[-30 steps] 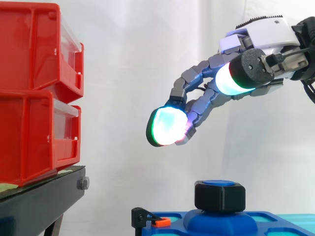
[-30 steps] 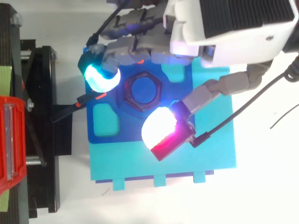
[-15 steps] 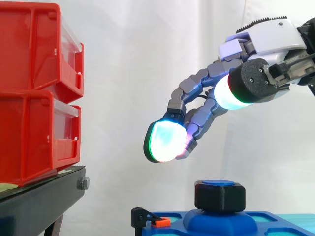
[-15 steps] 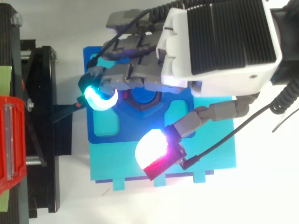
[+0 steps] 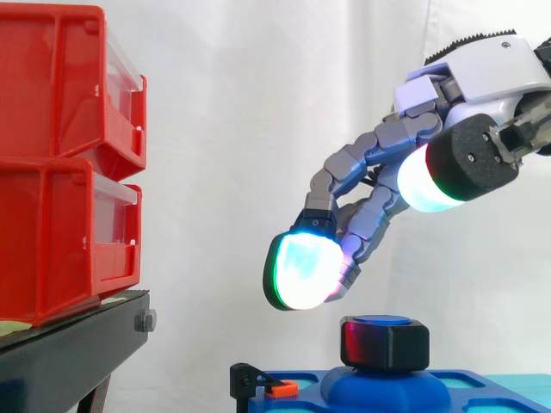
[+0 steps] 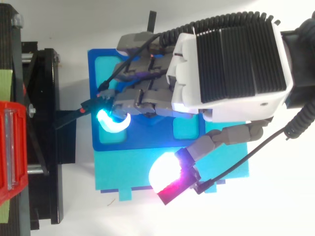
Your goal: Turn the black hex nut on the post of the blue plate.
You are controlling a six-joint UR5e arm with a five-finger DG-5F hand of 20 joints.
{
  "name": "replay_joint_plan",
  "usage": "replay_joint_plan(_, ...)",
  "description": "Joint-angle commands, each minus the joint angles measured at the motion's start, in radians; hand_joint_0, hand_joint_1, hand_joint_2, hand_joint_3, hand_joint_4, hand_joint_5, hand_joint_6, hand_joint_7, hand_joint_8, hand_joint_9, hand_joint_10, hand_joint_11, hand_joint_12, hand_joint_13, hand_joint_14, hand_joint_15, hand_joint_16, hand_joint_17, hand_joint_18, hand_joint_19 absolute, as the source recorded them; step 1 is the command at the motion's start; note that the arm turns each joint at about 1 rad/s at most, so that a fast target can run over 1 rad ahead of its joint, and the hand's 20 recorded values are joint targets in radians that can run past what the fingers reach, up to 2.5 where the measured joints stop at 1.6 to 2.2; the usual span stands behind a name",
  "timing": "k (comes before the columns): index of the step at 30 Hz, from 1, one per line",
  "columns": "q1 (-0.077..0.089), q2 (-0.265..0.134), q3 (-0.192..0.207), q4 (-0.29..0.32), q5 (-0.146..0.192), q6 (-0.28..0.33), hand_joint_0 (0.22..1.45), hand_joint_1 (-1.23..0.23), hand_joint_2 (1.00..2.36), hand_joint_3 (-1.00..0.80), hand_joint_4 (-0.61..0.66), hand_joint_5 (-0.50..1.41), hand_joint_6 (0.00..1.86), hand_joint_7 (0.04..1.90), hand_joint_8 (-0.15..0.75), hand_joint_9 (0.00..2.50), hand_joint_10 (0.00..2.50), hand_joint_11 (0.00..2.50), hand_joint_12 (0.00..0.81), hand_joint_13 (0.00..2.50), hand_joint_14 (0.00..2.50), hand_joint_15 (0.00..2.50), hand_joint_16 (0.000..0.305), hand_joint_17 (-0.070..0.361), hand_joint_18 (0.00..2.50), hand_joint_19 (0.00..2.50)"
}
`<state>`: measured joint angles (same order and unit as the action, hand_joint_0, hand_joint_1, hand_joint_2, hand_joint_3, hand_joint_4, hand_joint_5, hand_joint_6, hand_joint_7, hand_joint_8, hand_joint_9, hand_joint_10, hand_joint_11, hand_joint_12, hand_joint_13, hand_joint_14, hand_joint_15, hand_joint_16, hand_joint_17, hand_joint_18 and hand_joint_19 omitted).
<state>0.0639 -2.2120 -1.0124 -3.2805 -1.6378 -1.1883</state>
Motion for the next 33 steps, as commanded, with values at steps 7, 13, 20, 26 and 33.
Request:
replay_joint_plan(7,0.0,0.0,0.0,-0.024,-0.002,-0.004,0.52,-0.4,1.0,-0.5,0.29,-0.15,0.5,0.75,0.332,0.68,0.0,0.0,0.408,0.44,0.0,0.03,0.053,0.12,0.19,0.15)
replay_joint_plan(13,0.0,0.0,0.0,-0.022,0.003,-0.005,0.52,-0.4,1.0,-0.5,0.29,-0.15,0.5,0.75,0.335,0.69,0.0,0.0,0.408,0.44,0.0,0.03,0.053,0.12,0.19,0.15)
replay_joint_plan(20,0.004,0.0,0.0,0.001,0.061,-0.001,0.52,-0.39,1.0,-0.5,0.29,-0.15,0.5,0.75,0.333,0.69,0.0,0.0,0.406,0.45,0.0,0.03,0.053,0.12,0.19,0.15)
replay_joint_plan(26,0.005,-0.021,0.0,0.016,0.059,-0.004,0.52,-0.39,1.0,-0.5,0.29,-0.15,0.5,0.75,0.335,0.69,0.0,0.0,0.405,0.45,0.0,0.03,0.053,0.12,0.2,0.15)
replay_joint_plan(33,0.007,-0.023,-0.002,0.019,0.058,-0.008,0.52,-0.41,1.0,-0.5,0.29,-0.16,0.5,0.75,0.333,0.69,0.0,0.0,0.41,0.45,0.0,0.03,0.054,0.121,0.19,0.15)
